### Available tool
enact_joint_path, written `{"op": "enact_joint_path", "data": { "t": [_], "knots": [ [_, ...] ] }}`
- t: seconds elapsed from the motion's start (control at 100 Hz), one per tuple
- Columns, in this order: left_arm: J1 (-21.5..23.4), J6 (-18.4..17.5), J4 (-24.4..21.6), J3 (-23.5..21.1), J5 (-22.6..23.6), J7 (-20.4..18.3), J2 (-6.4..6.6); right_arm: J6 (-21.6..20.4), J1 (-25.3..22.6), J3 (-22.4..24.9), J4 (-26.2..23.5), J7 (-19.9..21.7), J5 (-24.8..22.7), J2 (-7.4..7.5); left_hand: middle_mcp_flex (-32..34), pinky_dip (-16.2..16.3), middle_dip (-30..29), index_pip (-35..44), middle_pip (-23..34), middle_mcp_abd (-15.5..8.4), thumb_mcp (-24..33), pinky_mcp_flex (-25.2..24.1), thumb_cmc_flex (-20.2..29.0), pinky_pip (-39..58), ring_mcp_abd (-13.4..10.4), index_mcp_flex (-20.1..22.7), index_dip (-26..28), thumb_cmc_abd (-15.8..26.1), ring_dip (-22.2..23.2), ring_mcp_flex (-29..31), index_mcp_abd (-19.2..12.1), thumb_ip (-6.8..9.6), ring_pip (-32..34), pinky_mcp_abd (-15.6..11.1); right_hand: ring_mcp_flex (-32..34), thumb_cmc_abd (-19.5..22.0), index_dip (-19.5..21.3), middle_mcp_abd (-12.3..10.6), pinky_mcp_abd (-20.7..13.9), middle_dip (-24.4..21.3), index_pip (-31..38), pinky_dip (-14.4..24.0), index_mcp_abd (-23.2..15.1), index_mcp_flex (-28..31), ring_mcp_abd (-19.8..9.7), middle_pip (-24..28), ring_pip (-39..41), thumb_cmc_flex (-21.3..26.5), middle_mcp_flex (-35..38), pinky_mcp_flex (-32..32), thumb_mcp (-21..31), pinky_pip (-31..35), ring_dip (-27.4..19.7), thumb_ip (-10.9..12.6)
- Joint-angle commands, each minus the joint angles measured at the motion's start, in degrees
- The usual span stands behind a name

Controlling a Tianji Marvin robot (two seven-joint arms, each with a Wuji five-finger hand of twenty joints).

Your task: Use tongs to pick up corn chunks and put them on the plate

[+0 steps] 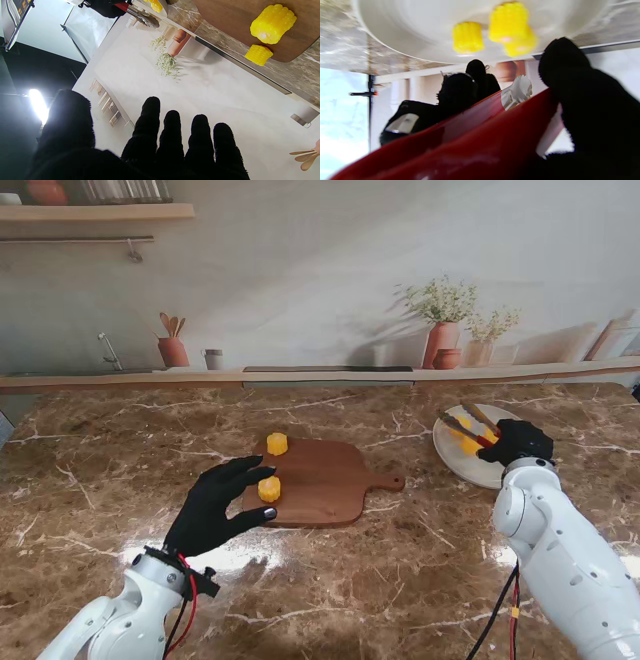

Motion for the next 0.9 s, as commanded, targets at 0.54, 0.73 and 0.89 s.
{"op": "enact_joint_path", "data": {
  "t": [0.54, 0.73, 0.89],
  "knots": [
    [-1.14, 0.91, -1.6, 0.22, -0.17, -3.85, 0.56, -12.43, -4.06, -15.56, -9.17, -1.18, 0.83, -0.98, 0.04, -0.26, -0.61, 0.0, -0.89, -0.53, -1.47, -0.7, 1.73, -1.83, -2.43, 0.14, 0.42, 1.26, -0.66, 0.06, -1.65, 1.17, -1.14, -0.92, -1.98, 1.06, 1.25, -0.11, -7.59, -1.11, -1.94, 1.18, -0.48, -1.72, -3.27, 0.12, 2.18, -1.68, -3.4, 0.87, 3.65, 6.71, 0.11, 2.83],
    [-1.51, 1.75, -2.46, 0.07, 0.02, -4.76, 0.7, -11.28, -0.74, -20.31, -7.53, 2.02, 2.28, -0.96, 0.0, -0.2, -0.59, 0.01, -0.87, -0.54, -1.45, -0.69, 1.75, -1.73, -2.32, 0.11, 0.4, 1.32, -0.63, 0.07, -1.64, 1.18, -1.11, -0.88, -4.31, 0.28, 1.49, 0.15, -7.77, -0.47, -3.31, 1.69, 0.83, -4.57, -3.41, 0.38, 2.23, -3.09, -6.85, -1.26, 2.84, 5.72, 0.56, 2.54],
    [-1.6, 2.35, -2.76, -0.13, -0.14, -5.65, 0.82, -14.24, -2.6, -21.26, -9.17, 1.17, 1.81, -0.83, -0.04, -0.18, -0.6, 0.02, -0.88, -0.54, -1.45, -0.71, 1.75, -1.67, -2.43, 0.12, 0.38, 1.39, -0.64, 0.02, -1.64, 1.18, -1.12, -0.88, -4.14, -0.4, 1.76, 0.09, -7.8, -0.46, -3.18, 1.96, 0.59, -4.16, -3.49, 0.62, 2.34, -3.24, -6.52, -1.27, 3.01, 5.6, 0.6, 2.52]
  ]
}}
